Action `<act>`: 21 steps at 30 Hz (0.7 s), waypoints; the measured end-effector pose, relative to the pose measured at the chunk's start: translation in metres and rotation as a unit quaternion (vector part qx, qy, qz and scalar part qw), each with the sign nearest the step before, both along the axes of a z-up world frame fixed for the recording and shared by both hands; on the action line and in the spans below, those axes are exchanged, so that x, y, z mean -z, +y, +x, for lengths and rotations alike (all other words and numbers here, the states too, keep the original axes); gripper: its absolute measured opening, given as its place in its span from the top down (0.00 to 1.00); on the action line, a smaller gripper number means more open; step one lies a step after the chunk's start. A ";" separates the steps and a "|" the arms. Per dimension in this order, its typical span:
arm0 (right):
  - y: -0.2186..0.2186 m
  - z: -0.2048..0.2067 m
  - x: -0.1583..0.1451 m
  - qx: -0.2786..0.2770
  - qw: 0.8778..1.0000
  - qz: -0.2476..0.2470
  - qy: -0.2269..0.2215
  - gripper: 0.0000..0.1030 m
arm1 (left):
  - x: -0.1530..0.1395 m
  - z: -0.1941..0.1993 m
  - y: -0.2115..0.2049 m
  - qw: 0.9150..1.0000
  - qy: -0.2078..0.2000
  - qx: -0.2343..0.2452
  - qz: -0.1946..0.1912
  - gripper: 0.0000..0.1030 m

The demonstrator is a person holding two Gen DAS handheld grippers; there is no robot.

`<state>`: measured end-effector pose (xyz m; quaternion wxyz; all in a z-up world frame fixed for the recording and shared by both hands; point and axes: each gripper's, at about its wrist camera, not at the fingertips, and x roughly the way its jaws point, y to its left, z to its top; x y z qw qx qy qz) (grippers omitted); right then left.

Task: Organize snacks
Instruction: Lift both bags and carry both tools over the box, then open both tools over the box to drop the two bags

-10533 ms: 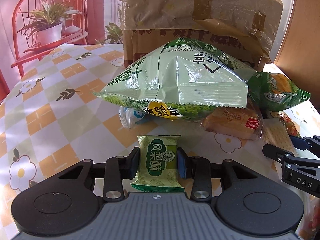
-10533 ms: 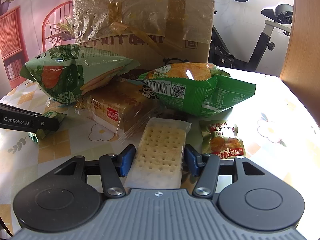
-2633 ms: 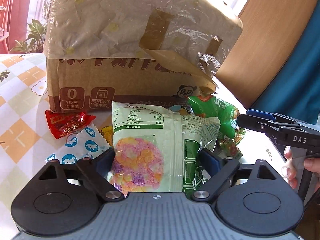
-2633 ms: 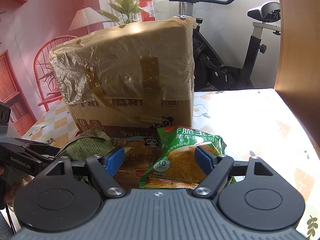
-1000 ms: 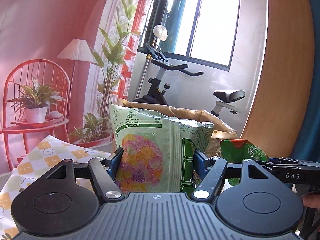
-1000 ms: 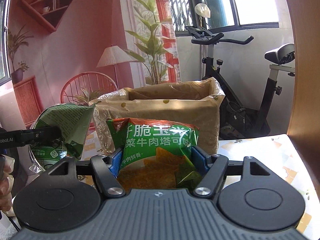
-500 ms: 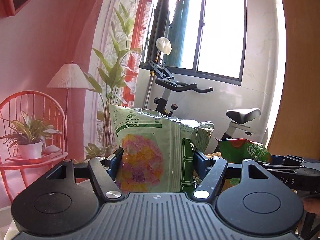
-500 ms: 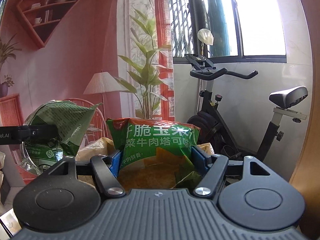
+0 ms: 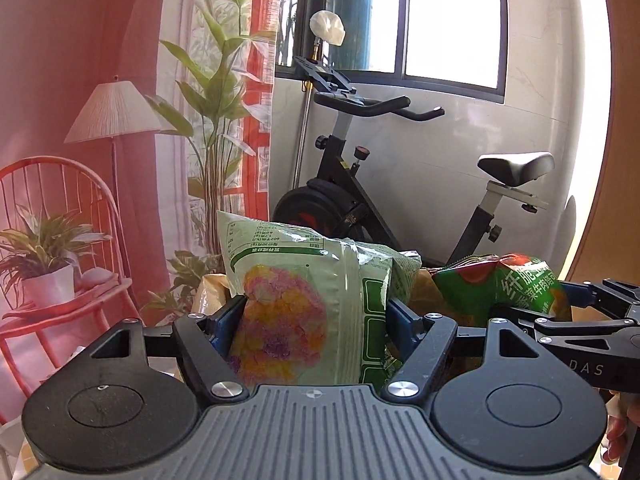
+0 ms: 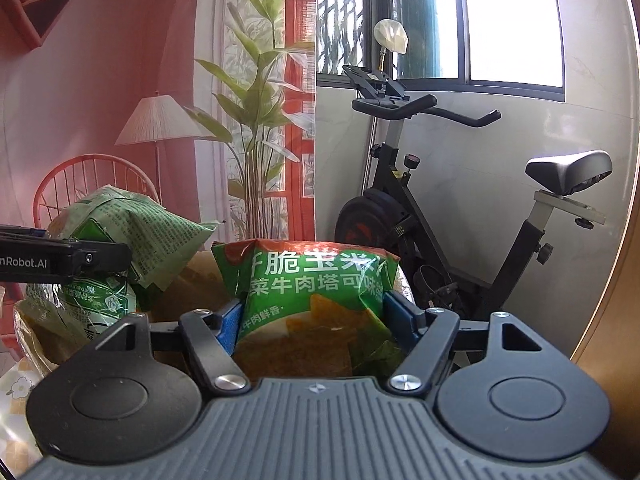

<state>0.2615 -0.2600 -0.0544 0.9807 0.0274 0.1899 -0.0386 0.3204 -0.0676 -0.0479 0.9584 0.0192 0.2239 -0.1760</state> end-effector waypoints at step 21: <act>0.018 -0.038 -0.025 -0.037 0.999 0.021 -0.004 0.18 | -0.022 -0.044 0.020 1.000 -0.009 -0.005 0.012 0.20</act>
